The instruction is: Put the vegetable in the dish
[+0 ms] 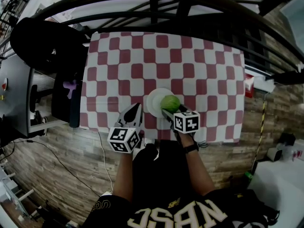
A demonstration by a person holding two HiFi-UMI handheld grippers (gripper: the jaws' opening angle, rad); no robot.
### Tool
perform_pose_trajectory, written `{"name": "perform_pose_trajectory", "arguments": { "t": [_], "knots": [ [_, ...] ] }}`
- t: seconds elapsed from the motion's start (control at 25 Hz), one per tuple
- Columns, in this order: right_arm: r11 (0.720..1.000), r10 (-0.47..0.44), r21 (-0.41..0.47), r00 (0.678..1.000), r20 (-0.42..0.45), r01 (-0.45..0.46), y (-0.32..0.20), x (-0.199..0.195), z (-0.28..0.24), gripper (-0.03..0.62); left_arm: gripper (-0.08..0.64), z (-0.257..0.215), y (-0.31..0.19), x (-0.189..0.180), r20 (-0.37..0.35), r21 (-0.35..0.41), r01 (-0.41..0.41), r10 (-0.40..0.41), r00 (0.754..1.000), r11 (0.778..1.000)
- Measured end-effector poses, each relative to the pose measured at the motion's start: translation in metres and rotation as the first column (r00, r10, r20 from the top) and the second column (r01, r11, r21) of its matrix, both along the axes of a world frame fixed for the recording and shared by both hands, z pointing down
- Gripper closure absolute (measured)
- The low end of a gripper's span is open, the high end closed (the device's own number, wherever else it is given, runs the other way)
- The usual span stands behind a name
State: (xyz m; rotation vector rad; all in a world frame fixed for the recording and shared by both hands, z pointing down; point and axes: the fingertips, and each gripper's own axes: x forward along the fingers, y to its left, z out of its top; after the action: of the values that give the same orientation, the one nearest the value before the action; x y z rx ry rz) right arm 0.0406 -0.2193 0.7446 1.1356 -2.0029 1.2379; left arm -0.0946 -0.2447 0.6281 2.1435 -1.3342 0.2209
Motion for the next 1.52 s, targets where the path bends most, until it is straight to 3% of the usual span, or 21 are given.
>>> {"name": "perform_pose_trajectory", "arguments": {
  "t": [0.16, 0.36, 0.56, 1.0, 1.16, 1.28, 1.52],
  "knots": [
    [1.0, -0.004, 0.022, 1.0, 0.018, 0.004, -0.002, 0.003, 0.0, 0.216, 0.54, 0.002, 0.0, 0.002, -0.003, -0.006, -0.007, 0.007, 1.0, 1.0],
    [0.998, -0.044, 0.046, 0.999, -0.024, 0.045, 0.001, -0.001, 0.0, 0.216, 0.54, 0.003, 0.002, 0.003, -0.001, -0.013, -0.018, 0.018, 1.0, 1.0],
    [0.998, -0.055, -0.044, 0.998, -0.009, 0.055, 0.012, -0.003, 0.012, 0.218, 0.54, 0.002, 0.002, -0.002, -0.001, -0.011, -0.017, 0.017, 1.0, 1.0],
    [0.982, -0.168, -0.11, 0.973, -0.157, 0.152, 0.01, -0.012, 0.017, 0.216, 0.54, 0.006, 0.006, -0.005, -0.004, -0.024, -0.017, 0.017, 1.0, 1.0],
    [0.98, -0.166, -0.14, 0.973, -0.162, 0.144, 0.007, -0.02, 0.018, 0.215, 0.54, 0.005, 0.007, -0.005, -0.002, -0.025, -0.02, 0.02, 1.0, 0.999],
    [0.976, -0.166, -0.166, 0.973, -0.161, 0.139, 0.011, -0.024, 0.021, 0.163, 0.54, 0.004, 0.007, -0.007, -0.001, -0.025, -0.019, 0.019, 1.0, 1.0],
    [0.987, -0.143, -0.095, 0.977, -0.161, 0.129, 0.006, -0.024, 0.006, 0.149, 0.54, 0.0, 0.007, -0.011, -0.008, -0.023, -0.017, 0.017, 1.0, 1.0]
  ]
}}
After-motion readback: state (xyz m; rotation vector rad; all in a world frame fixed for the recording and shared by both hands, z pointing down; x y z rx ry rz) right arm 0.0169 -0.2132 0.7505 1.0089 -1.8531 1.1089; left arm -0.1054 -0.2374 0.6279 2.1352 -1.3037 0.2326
